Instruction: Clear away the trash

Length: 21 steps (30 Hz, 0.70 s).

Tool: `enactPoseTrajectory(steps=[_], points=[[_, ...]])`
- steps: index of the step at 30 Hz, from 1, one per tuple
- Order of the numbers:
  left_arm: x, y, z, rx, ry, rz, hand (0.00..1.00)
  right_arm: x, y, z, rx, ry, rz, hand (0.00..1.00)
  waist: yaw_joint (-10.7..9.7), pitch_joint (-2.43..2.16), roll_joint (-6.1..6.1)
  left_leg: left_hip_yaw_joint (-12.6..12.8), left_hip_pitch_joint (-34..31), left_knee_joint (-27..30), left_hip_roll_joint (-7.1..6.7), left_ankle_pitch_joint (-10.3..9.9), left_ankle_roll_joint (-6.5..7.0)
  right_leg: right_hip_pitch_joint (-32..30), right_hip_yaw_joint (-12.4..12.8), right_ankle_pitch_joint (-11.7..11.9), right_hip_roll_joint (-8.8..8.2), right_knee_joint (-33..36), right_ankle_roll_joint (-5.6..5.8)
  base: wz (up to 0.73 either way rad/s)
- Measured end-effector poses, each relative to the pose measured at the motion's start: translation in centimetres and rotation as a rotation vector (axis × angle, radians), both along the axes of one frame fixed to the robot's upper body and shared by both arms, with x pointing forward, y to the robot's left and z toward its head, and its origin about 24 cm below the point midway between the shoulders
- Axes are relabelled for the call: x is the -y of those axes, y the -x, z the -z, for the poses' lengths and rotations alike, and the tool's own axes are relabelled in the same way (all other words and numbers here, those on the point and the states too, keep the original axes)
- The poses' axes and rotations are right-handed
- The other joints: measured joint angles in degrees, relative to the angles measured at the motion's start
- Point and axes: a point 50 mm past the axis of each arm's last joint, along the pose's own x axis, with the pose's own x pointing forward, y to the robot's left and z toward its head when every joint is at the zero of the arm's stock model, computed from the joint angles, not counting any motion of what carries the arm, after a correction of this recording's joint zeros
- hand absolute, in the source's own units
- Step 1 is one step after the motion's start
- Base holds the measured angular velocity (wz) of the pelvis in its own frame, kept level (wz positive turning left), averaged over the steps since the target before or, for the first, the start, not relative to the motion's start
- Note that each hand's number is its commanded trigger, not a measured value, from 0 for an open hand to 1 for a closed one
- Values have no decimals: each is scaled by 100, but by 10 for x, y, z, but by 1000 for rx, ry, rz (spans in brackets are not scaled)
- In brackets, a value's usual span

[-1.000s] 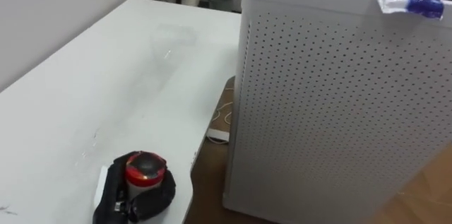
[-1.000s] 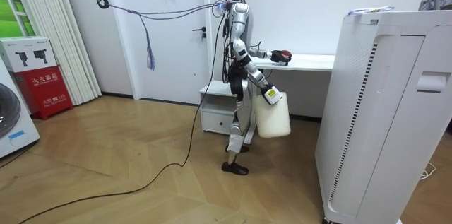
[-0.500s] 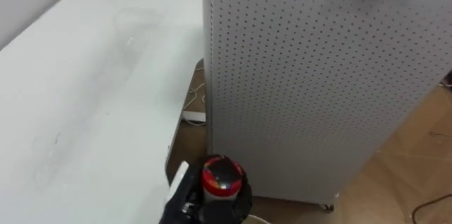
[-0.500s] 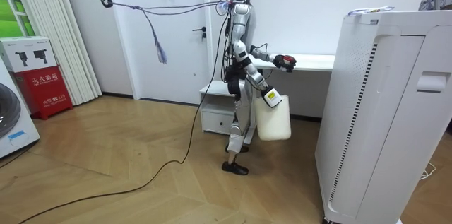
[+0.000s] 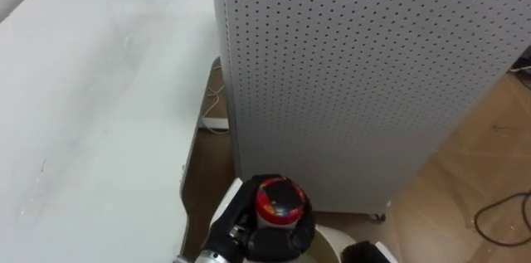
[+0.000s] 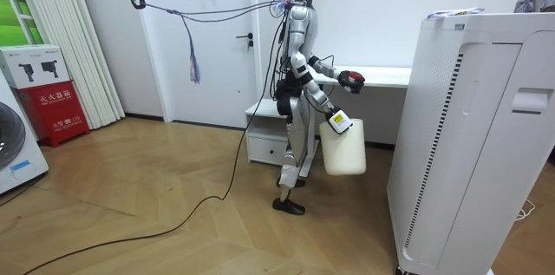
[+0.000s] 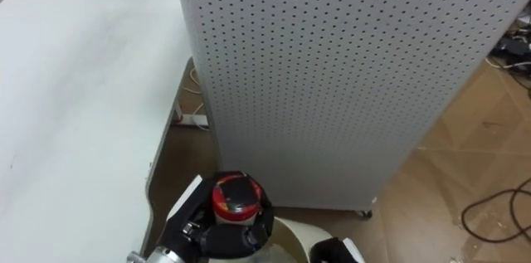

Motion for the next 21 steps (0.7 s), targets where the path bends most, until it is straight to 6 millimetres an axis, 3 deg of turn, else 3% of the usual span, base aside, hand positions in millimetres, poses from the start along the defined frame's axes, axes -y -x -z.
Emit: enactPoseTrajectory(steps=[5, 6, 7, 8, 9, 21], points=[[2, 1, 9, -40, -8, 3, 100, -1, -5, -4, 30, 15, 3, 100, 10, 35, 55, 71, -127, 60, 4, 1, 2, -202, 67, 0, -3, 128, -1, -10], [1, 1, 12, -50, -15, -1, 86, -2, -10, -7, 48, 22, 7, 100, 4, 41, 65, 84, -185, 70, 2, 4, 8, -307, 77, 0, -5, 207, -2, -13], [0, 2, 14, -56, -24, -3, 56, -3, -14, -9, 63, 25, 11, 100, 4, 42, 66, 91, -245, 72, 2, 14, 25, -398, 81, 5, -5, 247, -12, -9], [0, 2, 15, -57, -29, -2, 4, -3, -15, -10, 70, 27, 13, 100, 3, 42, 66, 91, -278, 77, 2, 17, 30, -446, 83, 6, -5, 281, -13, -5], [0, 2, 16, -59, -41, 0, 0, -3, -17, -11, 78, 28, 15, 100, 0, 42, 67, 91, -318, 80, 2, 27, 37, -491, 96, 8, -4, 295, -21, 0], [3, 0, 15, -38, -74, 23, 0, -5, -17, -12, 81, 14, 19, 100, -33, 39, 74, 89, -393, 131, 15, 30, 36, -537, 100, 16, 2, 288, -37, 0]])
